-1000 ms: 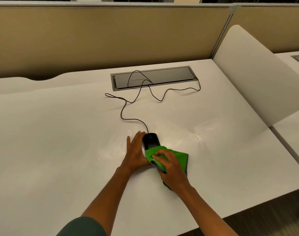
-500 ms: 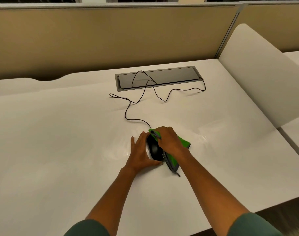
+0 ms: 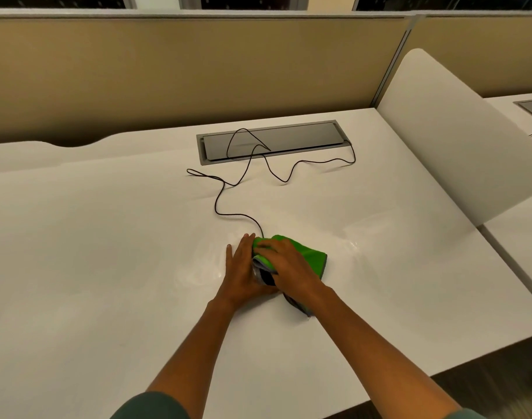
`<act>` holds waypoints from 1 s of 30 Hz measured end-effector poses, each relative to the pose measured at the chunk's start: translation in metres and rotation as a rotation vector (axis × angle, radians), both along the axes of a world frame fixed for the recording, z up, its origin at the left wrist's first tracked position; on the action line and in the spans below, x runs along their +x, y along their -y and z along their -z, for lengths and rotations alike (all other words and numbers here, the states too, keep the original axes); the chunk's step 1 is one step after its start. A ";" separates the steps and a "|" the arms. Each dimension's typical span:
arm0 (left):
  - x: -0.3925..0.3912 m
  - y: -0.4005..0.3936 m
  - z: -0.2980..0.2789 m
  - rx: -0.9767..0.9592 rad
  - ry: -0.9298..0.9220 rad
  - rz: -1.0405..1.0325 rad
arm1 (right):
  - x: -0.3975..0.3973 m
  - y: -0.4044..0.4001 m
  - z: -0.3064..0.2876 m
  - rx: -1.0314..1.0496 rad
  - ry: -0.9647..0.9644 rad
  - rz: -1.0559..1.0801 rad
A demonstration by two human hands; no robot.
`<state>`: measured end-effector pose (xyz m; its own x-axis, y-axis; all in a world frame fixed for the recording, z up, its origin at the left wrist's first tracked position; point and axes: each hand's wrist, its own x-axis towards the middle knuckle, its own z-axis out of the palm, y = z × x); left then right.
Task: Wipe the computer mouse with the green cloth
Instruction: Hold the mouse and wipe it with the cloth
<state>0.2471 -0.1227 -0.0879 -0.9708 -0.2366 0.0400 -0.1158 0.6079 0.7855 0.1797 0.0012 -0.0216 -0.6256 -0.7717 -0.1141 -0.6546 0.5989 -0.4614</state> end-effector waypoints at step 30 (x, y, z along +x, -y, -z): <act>-0.002 0.004 0.003 -0.036 0.023 0.017 | 0.027 -0.067 0.036 -0.250 -0.200 0.211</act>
<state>0.2452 -0.1267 -0.0906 -0.9755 -0.2186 0.0253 -0.1231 0.6376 0.7605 0.2065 0.0678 -0.0574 -0.7644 -0.6124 0.2016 -0.6208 0.6150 -0.4862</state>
